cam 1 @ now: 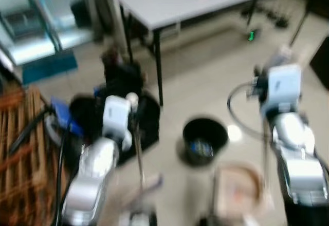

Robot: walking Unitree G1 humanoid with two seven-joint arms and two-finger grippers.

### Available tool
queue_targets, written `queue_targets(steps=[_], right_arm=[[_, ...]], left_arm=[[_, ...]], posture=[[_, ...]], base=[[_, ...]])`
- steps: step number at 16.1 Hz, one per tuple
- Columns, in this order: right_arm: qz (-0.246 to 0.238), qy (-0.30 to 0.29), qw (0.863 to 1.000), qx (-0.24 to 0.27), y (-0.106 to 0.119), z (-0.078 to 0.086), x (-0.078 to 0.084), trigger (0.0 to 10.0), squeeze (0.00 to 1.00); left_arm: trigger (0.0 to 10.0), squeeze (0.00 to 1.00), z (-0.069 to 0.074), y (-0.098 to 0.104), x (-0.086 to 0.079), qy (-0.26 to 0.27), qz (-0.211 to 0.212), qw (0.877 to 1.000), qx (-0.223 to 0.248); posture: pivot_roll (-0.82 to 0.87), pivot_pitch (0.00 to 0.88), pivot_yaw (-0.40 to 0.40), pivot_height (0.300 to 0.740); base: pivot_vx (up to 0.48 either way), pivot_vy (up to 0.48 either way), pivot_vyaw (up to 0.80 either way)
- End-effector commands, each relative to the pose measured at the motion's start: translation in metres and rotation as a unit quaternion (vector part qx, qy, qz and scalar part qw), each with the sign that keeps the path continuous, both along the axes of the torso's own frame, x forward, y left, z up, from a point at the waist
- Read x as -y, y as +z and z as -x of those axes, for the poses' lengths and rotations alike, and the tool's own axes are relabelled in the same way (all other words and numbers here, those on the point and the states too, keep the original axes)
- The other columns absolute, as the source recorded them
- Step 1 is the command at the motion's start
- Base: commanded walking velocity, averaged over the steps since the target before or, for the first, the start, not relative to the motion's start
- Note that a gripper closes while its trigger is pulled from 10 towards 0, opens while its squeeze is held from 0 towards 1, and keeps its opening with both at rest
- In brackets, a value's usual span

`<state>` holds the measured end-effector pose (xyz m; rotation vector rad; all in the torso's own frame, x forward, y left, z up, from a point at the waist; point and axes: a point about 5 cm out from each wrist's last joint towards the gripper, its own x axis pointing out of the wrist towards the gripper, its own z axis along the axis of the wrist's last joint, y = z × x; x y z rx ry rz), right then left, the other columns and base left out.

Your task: Sweep floor

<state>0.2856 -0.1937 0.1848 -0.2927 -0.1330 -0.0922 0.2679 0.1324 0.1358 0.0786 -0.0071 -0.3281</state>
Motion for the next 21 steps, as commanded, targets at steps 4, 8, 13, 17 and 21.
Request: queue_targets(steps=[4,8,13,17,21], right_arm=[[-0.028,-0.029,0.999,-0.027,-0.011,0.011,0.001,10.0,0.00],[-0.035,-0.051,0.998,-0.034,-0.016,0.012,0.003,10.0,0.00],[-0.049,-0.056,0.996,-0.039,-0.015,0.015,0.005,10.0,0.00],[-0.074,-0.073,0.994,-0.037,-0.017,0.018,0.008,10.0,0.00],[-0.086,-0.068,0.994,-0.019,-0.012,0.021,0.008,10.0,0.00]], left_arm=[[10.0,0.00,-0.002,0.007,0.001,-0.006,-0.004,1.000,0.008],[10.0,0.00,0.000,0.004,0.004,-0.010,-0.002,1.000,-0.004],[10.0,0.00,0.004,0.002,0.003,0.007,-0.016,1.000,-0.007],[10.0,0.00,0.005,0.005,0.005,0.003,-0.034,0.999,0.017],[10.0,0.00,0.003,0.012,0.004,-0.001,-0.012,1.000,0.016]], posture=[[-0.04,0.080,0.040,0.740],[-0.04,0.089,0.035,0.740],[-0.05,0.109,0.016,0.740],[-0.06,0.121,0.012,0.740],[-0.06,0.128,0.021,0.740]], base=[[0.000,0.000,-0.60],[0.000,0.000,-0.80],[0.000,0.000,-0.80],[0.000,0.000,-0.80],[0.000,0.000,-0.80]])
